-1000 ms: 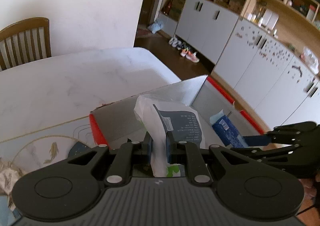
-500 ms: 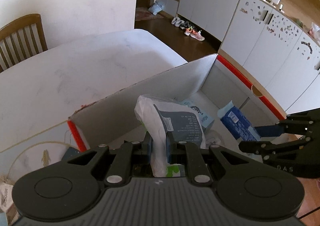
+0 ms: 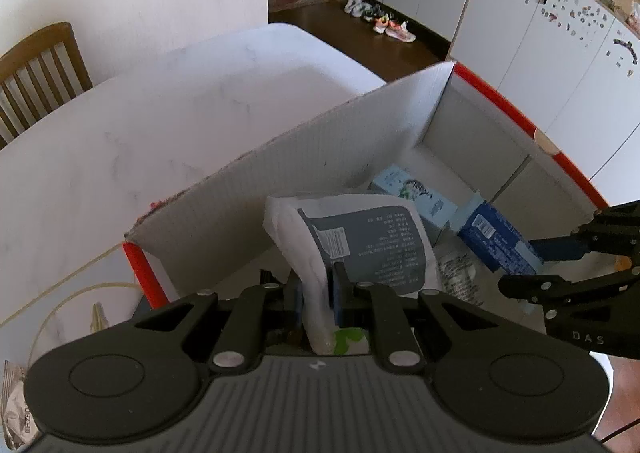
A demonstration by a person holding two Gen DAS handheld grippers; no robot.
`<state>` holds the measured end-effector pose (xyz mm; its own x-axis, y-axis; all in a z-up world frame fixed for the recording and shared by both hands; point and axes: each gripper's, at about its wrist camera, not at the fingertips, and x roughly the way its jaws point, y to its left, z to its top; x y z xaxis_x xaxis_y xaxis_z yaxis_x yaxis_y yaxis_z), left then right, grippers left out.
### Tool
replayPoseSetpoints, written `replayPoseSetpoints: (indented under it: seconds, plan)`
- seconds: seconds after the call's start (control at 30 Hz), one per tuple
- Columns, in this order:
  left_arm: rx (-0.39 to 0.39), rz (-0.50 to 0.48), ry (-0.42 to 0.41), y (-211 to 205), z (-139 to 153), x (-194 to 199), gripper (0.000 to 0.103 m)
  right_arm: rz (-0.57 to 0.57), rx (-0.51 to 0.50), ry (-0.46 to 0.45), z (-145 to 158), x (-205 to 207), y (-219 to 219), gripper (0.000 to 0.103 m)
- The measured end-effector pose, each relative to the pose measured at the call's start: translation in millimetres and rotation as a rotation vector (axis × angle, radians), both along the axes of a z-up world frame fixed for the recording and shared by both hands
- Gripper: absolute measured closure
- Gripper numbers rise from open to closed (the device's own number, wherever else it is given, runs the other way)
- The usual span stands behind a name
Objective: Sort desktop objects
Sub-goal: 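Lower the tissue pack and biscuit packet into the shoebox, opening both grippers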
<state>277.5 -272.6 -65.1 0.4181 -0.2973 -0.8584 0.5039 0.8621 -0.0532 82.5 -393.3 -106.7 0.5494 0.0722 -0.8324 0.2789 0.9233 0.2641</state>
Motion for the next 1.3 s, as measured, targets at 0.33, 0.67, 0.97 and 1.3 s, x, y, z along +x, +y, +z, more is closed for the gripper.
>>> replayPoseSetpoints:
  seconds: [0.33,0.67,0.97,1.3]
  plan:
    - [0.002,0.005,0.010,6,-3,2,0.090,0.001,-0.007,-0.003,2,-1,-3,0.064]
    - [0.004,0.011,-0.016,4,0,3,0.084,-0.003,0.022,-0.032,11,-10,-5,0.055]
    - [-0.026,0.050,-0.069,10,14,-5,0.024,-0.025,0.044,-0.076,23,-18,-6,0.047]
    - [-0.095,0.061,-0.093,25,30,-18,0.024,-0.033,0.061,-0.124,38,-30,-2,0.036]
